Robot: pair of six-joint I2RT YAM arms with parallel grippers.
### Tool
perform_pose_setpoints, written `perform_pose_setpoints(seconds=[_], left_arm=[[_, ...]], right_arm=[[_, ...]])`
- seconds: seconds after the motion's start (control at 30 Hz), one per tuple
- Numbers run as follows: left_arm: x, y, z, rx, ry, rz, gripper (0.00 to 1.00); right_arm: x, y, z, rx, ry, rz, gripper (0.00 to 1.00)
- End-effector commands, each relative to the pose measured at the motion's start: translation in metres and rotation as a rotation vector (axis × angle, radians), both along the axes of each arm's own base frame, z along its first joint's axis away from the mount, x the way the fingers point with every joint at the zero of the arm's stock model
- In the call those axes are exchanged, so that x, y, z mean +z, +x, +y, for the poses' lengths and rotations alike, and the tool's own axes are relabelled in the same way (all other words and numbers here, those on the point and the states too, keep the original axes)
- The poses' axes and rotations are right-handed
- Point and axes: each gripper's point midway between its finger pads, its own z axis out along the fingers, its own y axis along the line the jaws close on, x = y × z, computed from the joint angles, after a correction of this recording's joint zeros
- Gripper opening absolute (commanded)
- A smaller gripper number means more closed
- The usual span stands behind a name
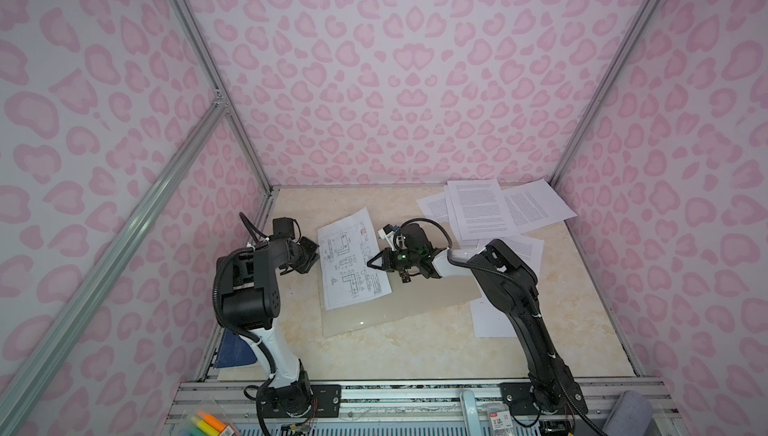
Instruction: Put the files into the folder
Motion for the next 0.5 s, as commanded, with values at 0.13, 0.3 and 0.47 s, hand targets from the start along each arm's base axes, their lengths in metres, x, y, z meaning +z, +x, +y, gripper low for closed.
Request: perform_pose_setpoints(seconds=[0.13, 0.3, 0.47], left_arm=[[-0.015, -0.016, 0.012, 0.069, 0.042, 0.078, 0.03], [-0.019, -0.020, 0.011, 0.078, 0.031, 0.091, 0.03], [-0.020, -0.022, 0.010, 0.080, 0.022, 0.091, 0.03]], right_arm=[[-0.020, -0.016, -0.013, 0.041, -0.074, 0.017, 0.00], [-0.010, -0.014, -0.022, 0.080, -0.110, -0.017, 0.00], [-0.002, -0.024, -0.005, 0.134, -0.094, -0.033, 0.00]])
